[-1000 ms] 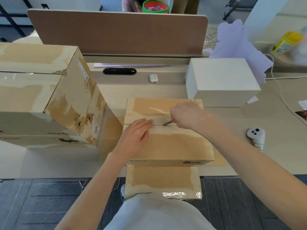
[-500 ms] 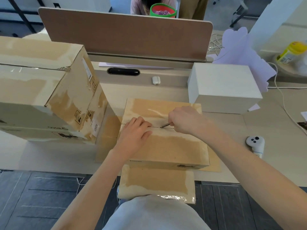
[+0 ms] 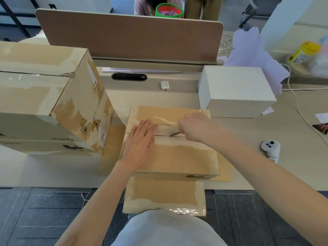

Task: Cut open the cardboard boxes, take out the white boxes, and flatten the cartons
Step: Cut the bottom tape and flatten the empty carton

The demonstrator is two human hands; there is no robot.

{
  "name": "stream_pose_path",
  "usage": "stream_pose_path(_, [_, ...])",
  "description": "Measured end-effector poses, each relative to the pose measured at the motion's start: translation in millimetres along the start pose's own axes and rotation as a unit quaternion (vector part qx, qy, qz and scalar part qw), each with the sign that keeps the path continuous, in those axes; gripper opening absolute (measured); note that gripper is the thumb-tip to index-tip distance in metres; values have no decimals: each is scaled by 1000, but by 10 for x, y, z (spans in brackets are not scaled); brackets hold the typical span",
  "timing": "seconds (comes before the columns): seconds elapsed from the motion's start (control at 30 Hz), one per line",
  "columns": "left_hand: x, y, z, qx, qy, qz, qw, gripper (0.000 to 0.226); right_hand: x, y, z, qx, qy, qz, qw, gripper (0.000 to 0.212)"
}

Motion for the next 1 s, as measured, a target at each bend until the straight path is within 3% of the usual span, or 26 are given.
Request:
stream_pose_path(0.3, [14,-25,-21,-14,15,10,1000,55,518,-228,247,-58,-62,-3,996,23])
stream_pose_path(0.43, [138,-57,-85,-26,40,59,997,47,586,-280,288,-63,-63,-27,996,22])
stream_pose_path(0.57, [615,-171,-213,-50,-27,76,995,54,586,-238,309,-59,-53,-21,997,25])
stream_pose_path(0.83, [641,-237,-241,-38,-7,39,998,59,947,-375,525,-84,-70,-1,994,18])
stream_pose_path(1.0, [684,-186,-266,-15,23,71,997,56,1080,-429,546,-69,-68,32,995,20])
Point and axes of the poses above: each hand's wrist, its own z-axis away from the middle knuckle, its own y-axis out of the back of the hand, x = y × z, the point moved 9 cm from there along -z, towards the middle knuckle, and after that the axes turned 2 degrees about -x, right-handed, at the moved point
